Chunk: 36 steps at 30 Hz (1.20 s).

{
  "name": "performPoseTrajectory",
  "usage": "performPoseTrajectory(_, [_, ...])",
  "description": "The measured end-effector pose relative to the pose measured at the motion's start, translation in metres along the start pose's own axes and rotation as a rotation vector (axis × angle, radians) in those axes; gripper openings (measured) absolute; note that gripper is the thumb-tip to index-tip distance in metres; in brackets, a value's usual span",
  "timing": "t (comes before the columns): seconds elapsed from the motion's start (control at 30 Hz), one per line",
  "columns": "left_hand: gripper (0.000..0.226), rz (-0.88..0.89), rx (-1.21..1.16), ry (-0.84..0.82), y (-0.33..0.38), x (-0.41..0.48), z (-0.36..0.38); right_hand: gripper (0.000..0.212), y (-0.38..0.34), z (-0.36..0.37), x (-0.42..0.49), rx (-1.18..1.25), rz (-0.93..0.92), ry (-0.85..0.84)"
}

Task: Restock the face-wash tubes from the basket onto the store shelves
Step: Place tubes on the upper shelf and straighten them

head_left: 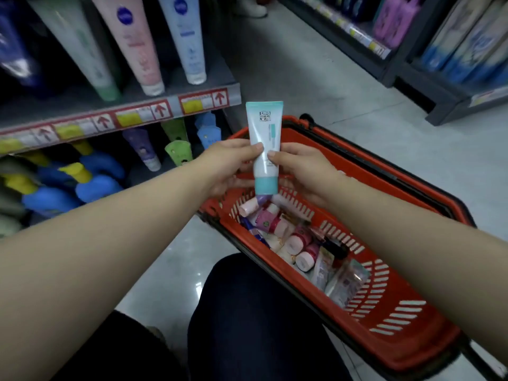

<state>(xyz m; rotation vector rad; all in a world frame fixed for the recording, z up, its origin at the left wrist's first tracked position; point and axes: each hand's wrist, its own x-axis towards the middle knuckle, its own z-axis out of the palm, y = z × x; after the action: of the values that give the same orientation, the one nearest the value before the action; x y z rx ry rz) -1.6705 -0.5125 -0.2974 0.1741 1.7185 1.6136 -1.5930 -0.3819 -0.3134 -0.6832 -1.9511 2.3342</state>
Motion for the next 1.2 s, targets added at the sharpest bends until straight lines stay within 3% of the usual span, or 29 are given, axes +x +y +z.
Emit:
performPoseTrajectory(0.17, [0.011,0.185,0.019,0.028,0.059,-0.024,-0.020,0.014,-0.066,0.032,0.001,0.002,-0.144,-0.066])
performPoseTrajectory(0.57, [0.026,0.507,0.060,0.149,0.199,-0.070,-0.053,0.010,-0.213,0.093,0.003,-0.078,-0.451,-0.134])
performPoseTrajectory(0.73, [0.026,0.638,0.003,0.272,0.257,-0.066,-0.065,0.024,-0.269,0.111,0.018,-0.119,-0.592,-0.098])
performPoseTrajectory(0.93, [0.020,0.759,0.103,0.393,0.307,-0.043,-0.083,0.033,-0.321,0.124,0.060,-0.194,-0.696,-0.017])
performPoseTrajectory(1.07, [0.023,0.765,0.200,0.402,0.319,-0.027,-0.095,0.033,-0.333,0.132,0.095,-0.222,-0.709,0.036])
performPoseTrajectory(1.2, [0.034,0.727,0.263,0.303,0.316,-0.014,-0.105,0.032,-0.330,0.137,0.122,-0.229,-0.708,0.130])
